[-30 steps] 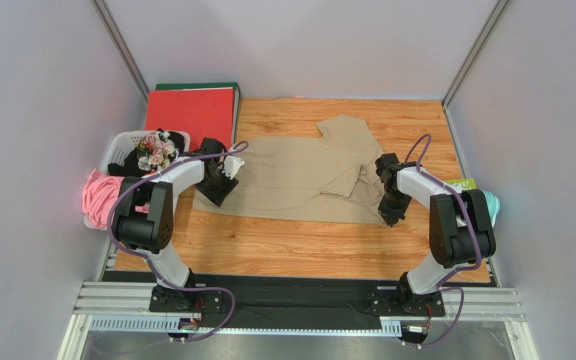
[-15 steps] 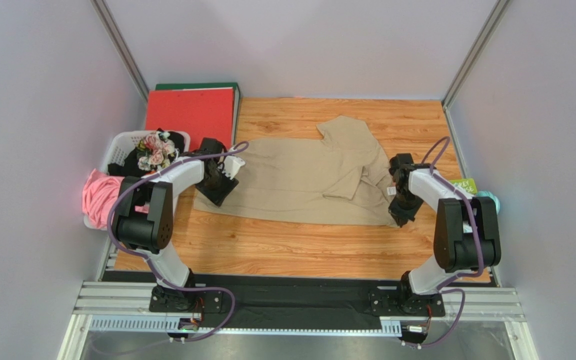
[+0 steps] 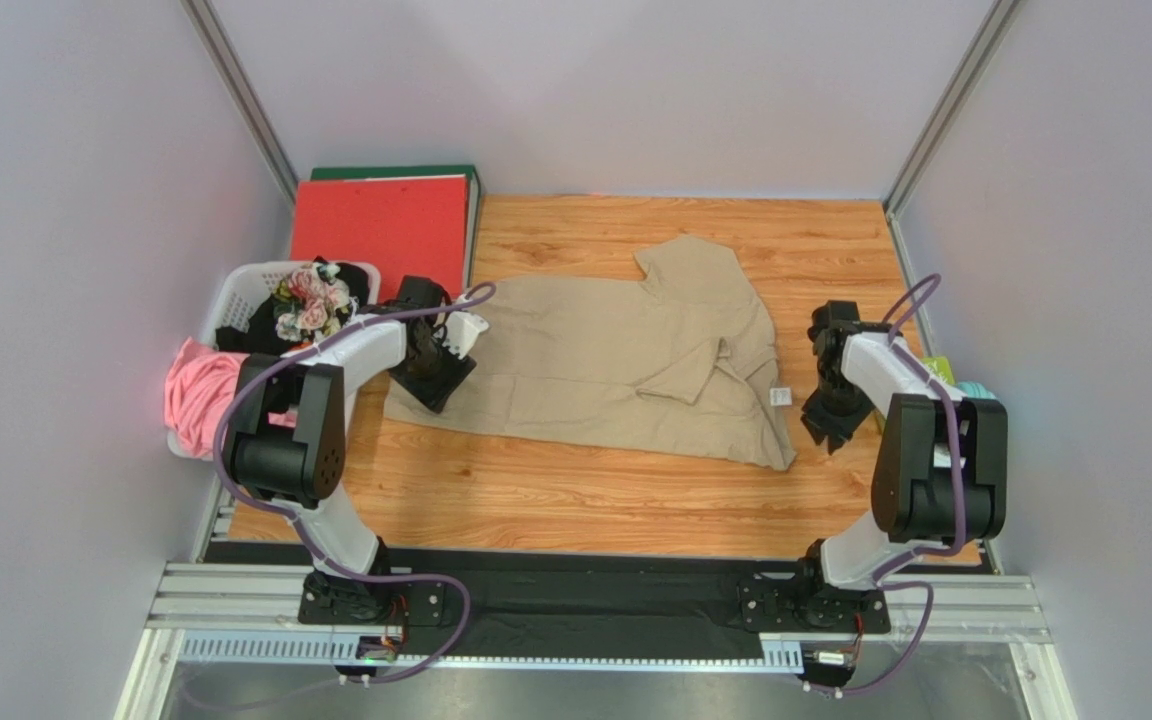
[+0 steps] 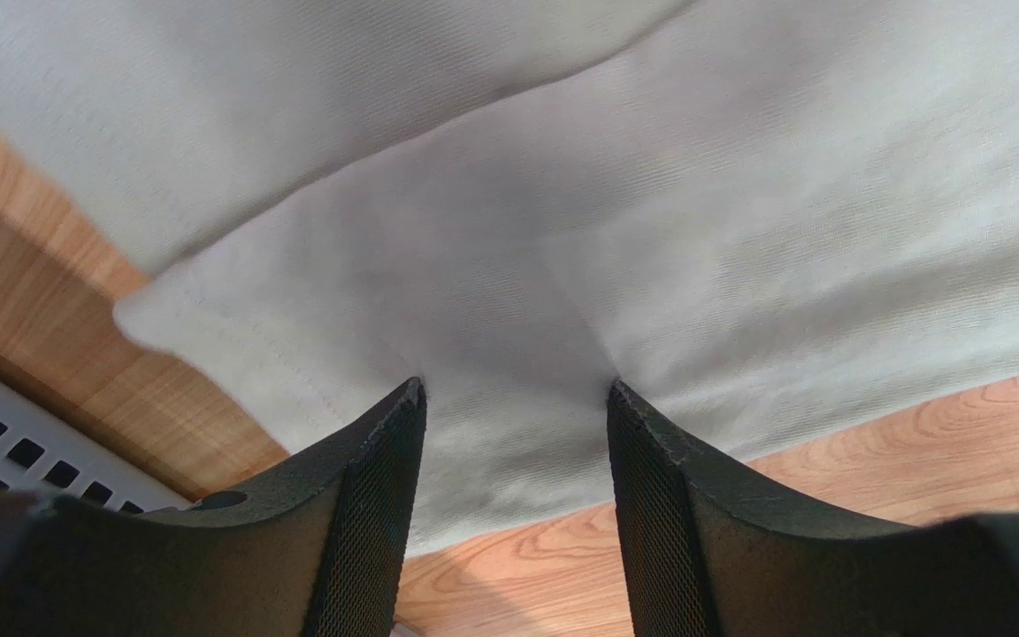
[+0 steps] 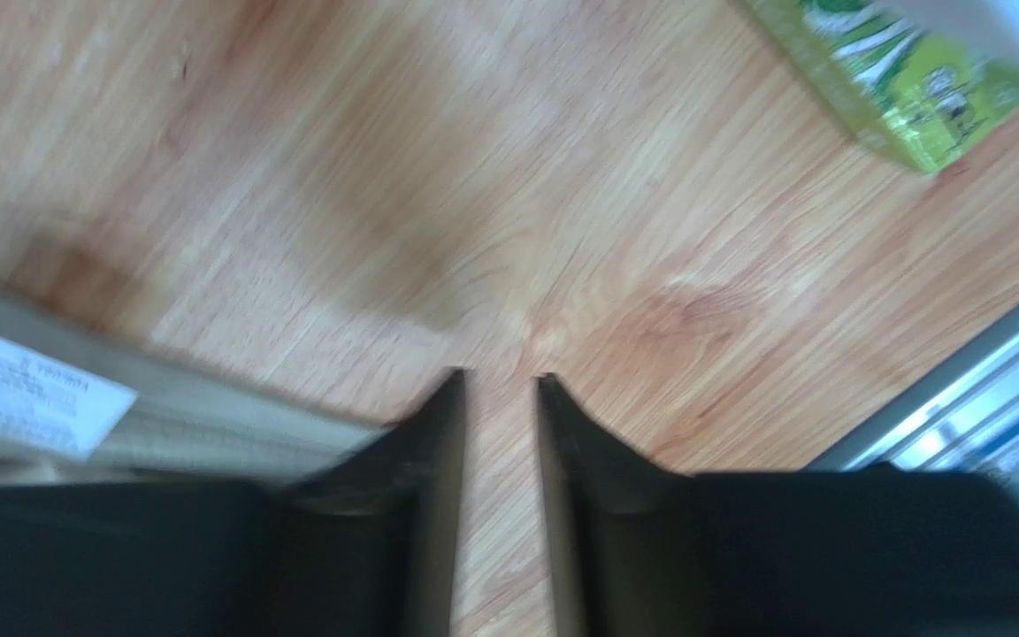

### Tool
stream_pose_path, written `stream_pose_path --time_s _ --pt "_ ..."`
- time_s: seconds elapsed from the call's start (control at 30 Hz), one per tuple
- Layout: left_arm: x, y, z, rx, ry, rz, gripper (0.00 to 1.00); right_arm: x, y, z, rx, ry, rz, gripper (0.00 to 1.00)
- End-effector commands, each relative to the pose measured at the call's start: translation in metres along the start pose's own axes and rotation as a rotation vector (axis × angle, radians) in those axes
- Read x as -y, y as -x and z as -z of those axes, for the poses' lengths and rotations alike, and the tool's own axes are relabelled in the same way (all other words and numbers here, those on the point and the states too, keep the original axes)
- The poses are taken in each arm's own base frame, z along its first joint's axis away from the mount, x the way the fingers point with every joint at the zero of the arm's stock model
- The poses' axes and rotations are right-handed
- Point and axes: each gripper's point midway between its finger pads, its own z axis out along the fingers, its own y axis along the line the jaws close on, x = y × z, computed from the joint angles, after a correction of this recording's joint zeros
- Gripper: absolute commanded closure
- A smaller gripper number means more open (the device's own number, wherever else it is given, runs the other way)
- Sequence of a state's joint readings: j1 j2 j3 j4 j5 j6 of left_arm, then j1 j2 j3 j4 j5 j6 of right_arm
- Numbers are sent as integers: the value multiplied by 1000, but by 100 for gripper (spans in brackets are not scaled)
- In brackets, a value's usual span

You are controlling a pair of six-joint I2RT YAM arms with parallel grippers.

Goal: Fold and stack the t-shirts
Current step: Fold the tshirt

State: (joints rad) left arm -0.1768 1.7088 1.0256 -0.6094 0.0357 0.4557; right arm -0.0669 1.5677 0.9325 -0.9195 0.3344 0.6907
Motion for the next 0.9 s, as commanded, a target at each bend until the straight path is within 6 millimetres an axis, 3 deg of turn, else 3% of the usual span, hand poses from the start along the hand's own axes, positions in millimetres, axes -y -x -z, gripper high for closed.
stream_pose_path --time_s 0.0,0.07,0.13,0.23,0.33,0.43,0.6,0.87 --pt "0 -36 -14 -110 -4 -17 41 11 37 16 93 -53 -34 62" --pt "-1 -35 -13 -105 -3 -16 41 8 51 29 129 -31 -48 53" --pt "-1 -35 -14 -105 -6 -13 41 4 54 42 142 9 -51 52" --pt "0 -35 -13 -103 -6 -5 41 -21 48 62 152 97 5 53" --pt "1 -36 -13 -107 -8 -2 41 -65 24 82 132 224 130 57" --pt "2 -38 -12 -108 -9 -6 41 -109 -14 94 92 309 244 57" --pt "-1 -38 -7 -100 6 -19 41 -130 -37 73 48 285 247 61" --pt "-6 -39 -2 -99 26 -31 41 -119 -60 39 -5 231 224 65"
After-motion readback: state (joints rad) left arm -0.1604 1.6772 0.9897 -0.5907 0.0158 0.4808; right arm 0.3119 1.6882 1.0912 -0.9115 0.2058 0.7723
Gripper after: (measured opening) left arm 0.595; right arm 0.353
